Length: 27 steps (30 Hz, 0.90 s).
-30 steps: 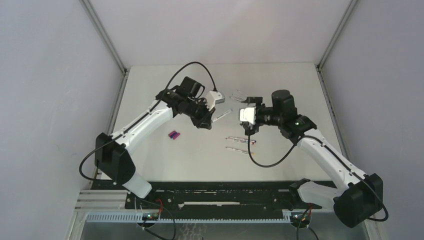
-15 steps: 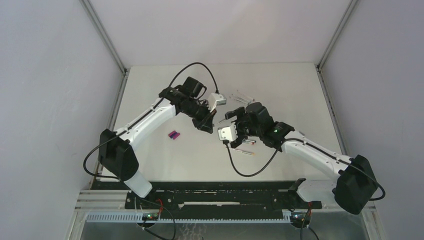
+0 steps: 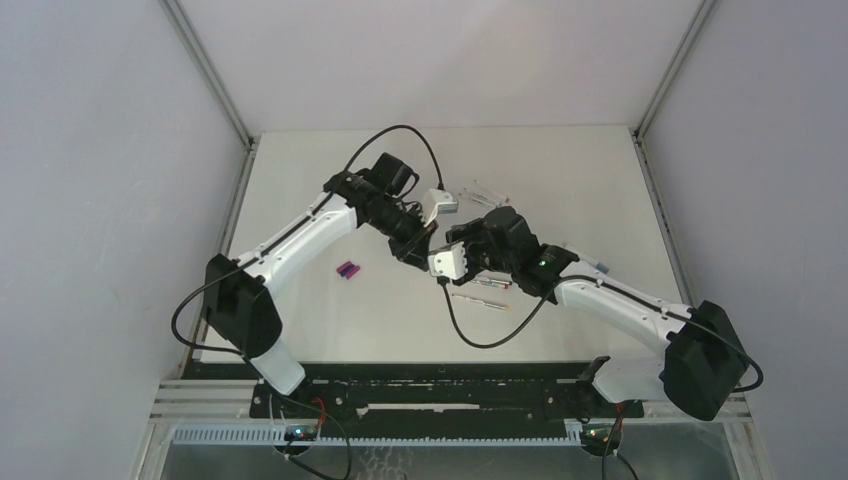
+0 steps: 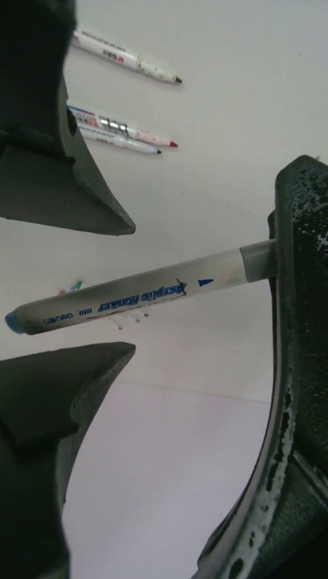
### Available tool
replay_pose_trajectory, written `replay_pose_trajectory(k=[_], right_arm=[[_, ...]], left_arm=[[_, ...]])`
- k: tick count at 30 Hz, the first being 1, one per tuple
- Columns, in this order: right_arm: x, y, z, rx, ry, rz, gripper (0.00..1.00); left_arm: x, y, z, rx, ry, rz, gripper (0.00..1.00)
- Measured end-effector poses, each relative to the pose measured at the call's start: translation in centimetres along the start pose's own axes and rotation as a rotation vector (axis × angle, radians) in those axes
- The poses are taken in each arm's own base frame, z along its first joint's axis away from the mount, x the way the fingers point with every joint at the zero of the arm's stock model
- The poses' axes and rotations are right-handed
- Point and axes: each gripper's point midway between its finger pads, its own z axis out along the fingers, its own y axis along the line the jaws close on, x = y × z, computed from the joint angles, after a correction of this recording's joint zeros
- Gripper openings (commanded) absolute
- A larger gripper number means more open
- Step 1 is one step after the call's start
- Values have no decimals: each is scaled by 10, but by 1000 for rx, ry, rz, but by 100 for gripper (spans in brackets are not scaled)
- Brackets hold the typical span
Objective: Open the pen caps
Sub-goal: Pick up the pen from the center of the board.
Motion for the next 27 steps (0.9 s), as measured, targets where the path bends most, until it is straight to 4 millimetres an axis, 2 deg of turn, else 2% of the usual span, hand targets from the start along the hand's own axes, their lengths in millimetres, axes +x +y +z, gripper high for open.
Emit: replay_pose_trajectory(k=[5, 8, 14, 20, 27], right_arm=[[-2, 5, 3, -15, 0, -13, 18], [-1, 8, 4, -28, 4, -23, 1], [-1, 15, 6, -47, 5, -26, 0], [-1, 21, 5, -70, 0, 20, 0], [-8, 17, -1, -105, -62, 153, 0]], left_arm=[[2, -1, 1, 9, 12, -1, 1], [5, -1, 2, 12, 23, -2, 8], [6, -1, 1, 8, 30, 6, 29], [1, 0, -4, -13, 5, 24, 42], [-17, -8, -37, -80, -100, 96, 56]])
